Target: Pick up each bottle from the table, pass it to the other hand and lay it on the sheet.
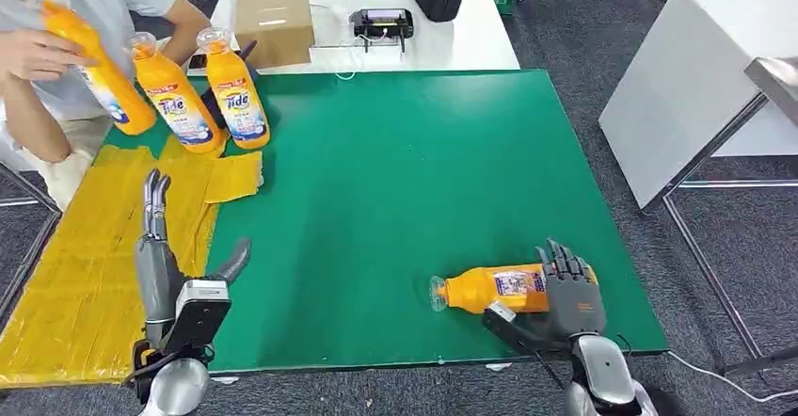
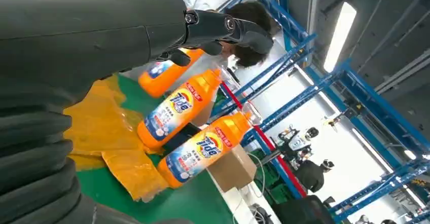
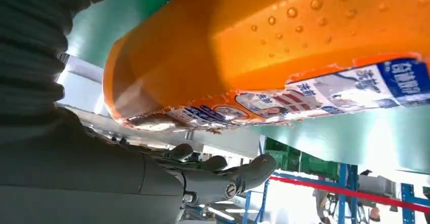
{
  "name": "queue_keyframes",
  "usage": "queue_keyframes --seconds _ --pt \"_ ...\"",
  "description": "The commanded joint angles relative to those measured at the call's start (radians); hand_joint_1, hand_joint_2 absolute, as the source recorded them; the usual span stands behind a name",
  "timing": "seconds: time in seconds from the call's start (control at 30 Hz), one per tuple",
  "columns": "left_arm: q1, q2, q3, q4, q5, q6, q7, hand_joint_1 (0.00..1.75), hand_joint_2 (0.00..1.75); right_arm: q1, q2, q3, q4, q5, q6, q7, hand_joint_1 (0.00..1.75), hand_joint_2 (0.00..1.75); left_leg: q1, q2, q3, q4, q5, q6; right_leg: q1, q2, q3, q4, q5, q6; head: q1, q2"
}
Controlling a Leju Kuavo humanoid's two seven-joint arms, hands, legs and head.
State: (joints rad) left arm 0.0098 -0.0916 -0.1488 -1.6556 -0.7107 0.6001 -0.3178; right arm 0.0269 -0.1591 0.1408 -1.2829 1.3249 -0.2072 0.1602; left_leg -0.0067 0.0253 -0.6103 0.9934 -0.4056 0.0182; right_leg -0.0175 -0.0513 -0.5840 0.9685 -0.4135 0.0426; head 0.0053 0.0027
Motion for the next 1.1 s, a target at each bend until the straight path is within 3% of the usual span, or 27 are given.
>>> queue_keyframes --seconds 0.03,0.1,0.5,0.57,0.6,0.67,0.7,0.77,0.83,1.03,1.1 --pt "-0.050 0.029 -0.042 0.081 0.020 -0.007 -0.006 0.00 1.75 -0.035 -0.005 0.061 0.194 -0.009 0.064 -0.029 1.48 1.75 0.002 -0.004 0.002 -0.001 0.001 -0.002 0.002 0.002 0.003 -0.002 0.000 -0.001 0.000 0.000" --pt "-0.056 0.027 -0.048 0.088 0.022 -0.006 -0.007 0.00 1.75 -0.047 -0.008 0.078 0.220 -0.009 0.063 -0.036 1.64 1.75 0.001 -0.002 0.003 -0.001 0.001 -0.001 0.001 0.001 0.004 -0.002 0.000 -0.001 0.000 0.000" --pt "-0.061 0.034 -0.067 0.096 0.045 0.002 -0.016 0.00 1.75 -0.053 -0.050 0.155 0.266 -0.051 0.083 -0.058 1.62 1.75 0.003 -0.004 0.009 -0.002 0.002 0.001 0.002 0.000 0.011 -0.003 0.001 -0.001 0.000 0.000" --pt "-0.059 0.035 -0.066 0.091 0.048 0.003 -0.017 0.00 1.75 -0.049 -0.038 0.152 0.239 -0.099 0.027 -0.105 1.62 1.75 0.003 -0.004 0.009 -0.001 0.002 0.001 0.002 0.000 0.011 -0.003 0.001 -0.001 0.000 0.000" --pt "-0.053 0.041 -0.068 0.082 0.052 -0.009 -0.016 0.00 1.75 -0.030 -0.036 0.155 0.170 -0.175 0.013 -0.169 1.75 1.75 0.003 -0.006 0.009 -0.002 0.002 0.000 0.002 0.000 0.011 -0.003 0.001 -0.001 0.000 0.000" --pt "-0.037 0.042 -0.066 0.065 0.049 -0.034 -0.011 0.00 1.75 -0.004 -0.010 0.137 0.040 -0.207 -0.062 -0.176 1.75 1.75 0.004 -0.006 0.009 -0.001 0.002 0.000 0.003 0.000 0.011 -0.003 0.000 -0.002 0.000 0.000" --pt "-0.025 0.040 -0.071 0.047 0.065 -0.068 -0.008 0.00 1.75 0.005 0.022 0.119 -0.035 -0.214 -0.122 -0.180 1.75 1.75 0.003 -0.003 0.008 -0.001 0.001 0.000 0.002 0.001 0.010 -0.001 0.000 -0.001 0.000 0.000" --pt "-0.008 0.045 -0.099 0.037 0.097 -0.143 -0.010 0.00 1.75 0.025 0.121 0.061 -0.179 -0.403 -0.279 -0.297 1.75 1.75 0.002 0.001 0.006 -0.001 0.001 -0.001 0.001 0.005 0.011 0.000 0.001 -0.001 0.000 0.000" --pt "-0.006 0.043 -0.134 0.055 0.117 -0.187 -0.011 0.00 1.75 0.040 0.164 0.048 -0.311 -0.408 -0.350 -0.313 1.75 1.75 0.002 0.001 0.004 0.000 0.001 0.000 0.001 0.005 0.015 0.001 0.001 -0.001 0.000 0.000" --pt "-0.012 0.043 -0.140 0.063 0.116 -0.183 -0.010 0.00 1.75 0.048 0.158 0.040 -0.314 -0.405 -0.343 -0.306 1.75 1.75 0.002 -0.003 -0.001 0.001 0.002 0.000 0.001 0.002 0.011 0.001 0.000 0.000 0.000 0.000" --pt "-0.009 0.056 -0.169 0.064 0.192 -0.267 -0.029 0.00 1.75 0.037 0.192 0.019 -0.337 -0.509 -0.467 -0.415 1.75 1.75 0.003 -0.004 -0.002 0.001 0.002 0.000 0.001 0.002 0.010 0.001 0.000 0.000 0.000 0.000"
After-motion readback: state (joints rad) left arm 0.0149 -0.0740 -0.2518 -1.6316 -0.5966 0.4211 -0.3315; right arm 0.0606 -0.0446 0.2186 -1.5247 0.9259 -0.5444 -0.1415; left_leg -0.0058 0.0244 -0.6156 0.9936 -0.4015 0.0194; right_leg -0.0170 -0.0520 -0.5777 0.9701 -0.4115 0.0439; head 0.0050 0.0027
